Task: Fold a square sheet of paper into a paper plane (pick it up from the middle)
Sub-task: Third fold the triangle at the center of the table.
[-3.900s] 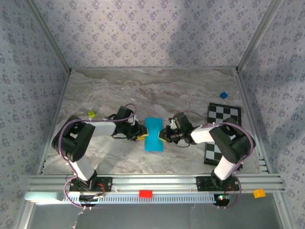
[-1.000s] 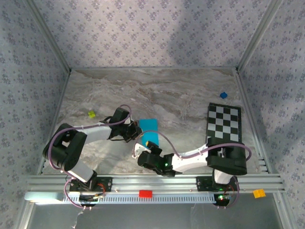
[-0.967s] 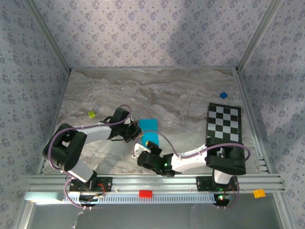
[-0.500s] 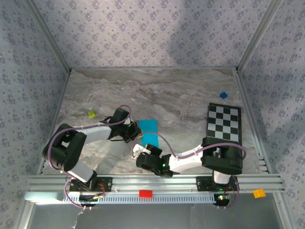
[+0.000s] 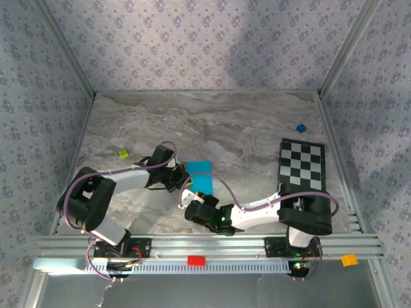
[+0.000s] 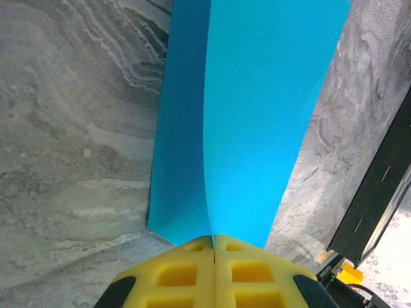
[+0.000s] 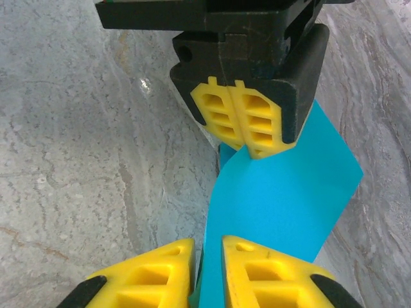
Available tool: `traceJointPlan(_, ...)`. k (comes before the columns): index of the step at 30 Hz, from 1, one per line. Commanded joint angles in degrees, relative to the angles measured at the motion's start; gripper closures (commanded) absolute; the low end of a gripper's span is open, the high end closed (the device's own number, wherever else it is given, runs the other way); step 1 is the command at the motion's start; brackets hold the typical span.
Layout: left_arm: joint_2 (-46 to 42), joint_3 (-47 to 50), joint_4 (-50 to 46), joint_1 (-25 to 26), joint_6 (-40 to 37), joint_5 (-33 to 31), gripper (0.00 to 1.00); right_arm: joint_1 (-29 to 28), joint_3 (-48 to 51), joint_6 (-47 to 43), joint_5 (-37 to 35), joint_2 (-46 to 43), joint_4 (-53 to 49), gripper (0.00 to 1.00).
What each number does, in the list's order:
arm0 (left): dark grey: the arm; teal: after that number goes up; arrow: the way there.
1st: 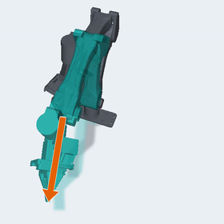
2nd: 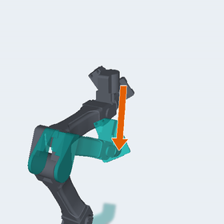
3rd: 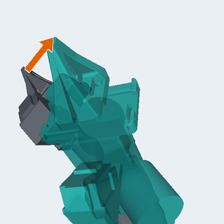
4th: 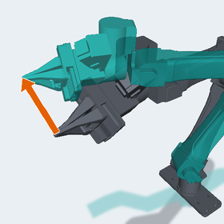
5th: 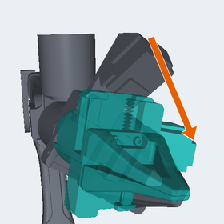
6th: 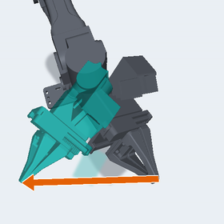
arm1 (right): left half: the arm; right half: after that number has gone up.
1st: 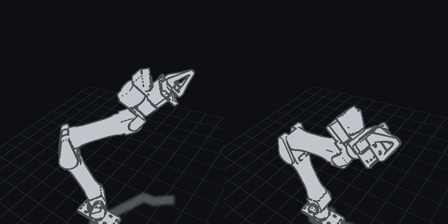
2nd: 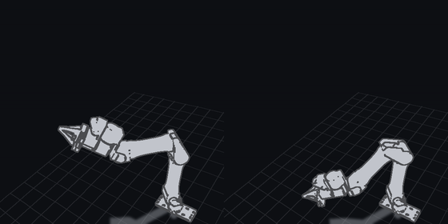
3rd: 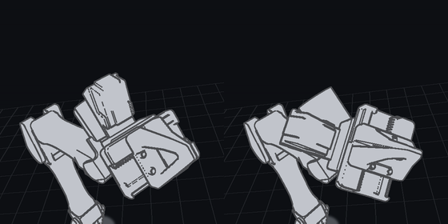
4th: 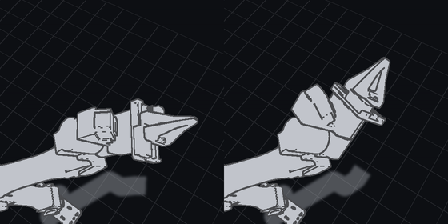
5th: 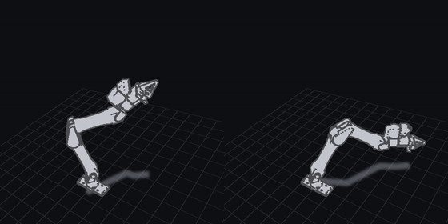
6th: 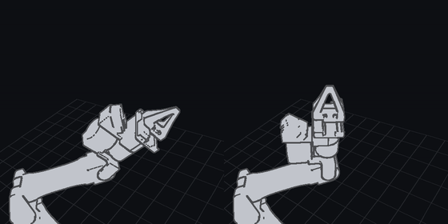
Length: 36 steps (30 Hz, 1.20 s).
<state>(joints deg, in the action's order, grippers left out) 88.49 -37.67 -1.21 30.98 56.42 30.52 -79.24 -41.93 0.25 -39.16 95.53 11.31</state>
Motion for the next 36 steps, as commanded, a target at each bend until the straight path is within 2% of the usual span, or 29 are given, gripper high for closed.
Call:
traceJointPlan(1, -1.75, -1.11, -1.66, -0.20, -1.10, -0.52, 1.00, 0.37, 0.42, 1.33, 0.19, -1.04, -1.73, 0.84)
traceJointPlan(8, -2.17, -2.04, -3.52, -0.44, -1.83, -1.35, 0.97, 1.11, 0.62, 2.10, 1.68, -1.64, -1.99, 0.94)
traceJointPlan(14, -4.31, -2.88, -6.24, -1.13, -2.61, -2.84, 0.79, 2.20, 1.06, 5.18, 6.14, -2.70, -1.78, 0.98)
traceJointPlan(16, -5.84, -3.46, -8.37, -1.68, -3.24, -3.89, 0.70, 3.30, 1.27, 6.75, 9.37, -3.41, -1.48, 0.98)
traceJointPlan(17, -6.75, -3.73, -9.58, -2.14, -3.76, -4.35, 0.69, 4.01, 1.44, 8.04, 11.48, -3.86, -1.03, 0.99)
traceJointPlan(22, -10.16, -5.90, -13.48, -4.53, -5.96, -5.04, 0.64, 10.11, 1.31, 13.37, 29.96, -4.99, 1.28, 0.99)
traceJointPlan(27, -7.84, -10.05, -14.87, -6.01, -8.94, -2.38, 0.67, 18.77, 0.04, 22.43, 49.91, -4.15, 0.51, 0.99)
traceJointPlan(30, -4.09, -12.98, -14.14, -6.02, -10.22, 0.16, 0.72, 21.98, 0.18, 25.55, 57.64, -3.38, 2.51, 0.99)
traceJointPlan(36, 5.67, -18.68, -11.97, -5.27, -11.45, 4.93, 0.86, 25.40, 2.30, 31.97, 63.39, -1.51, 10.06, 1.00)
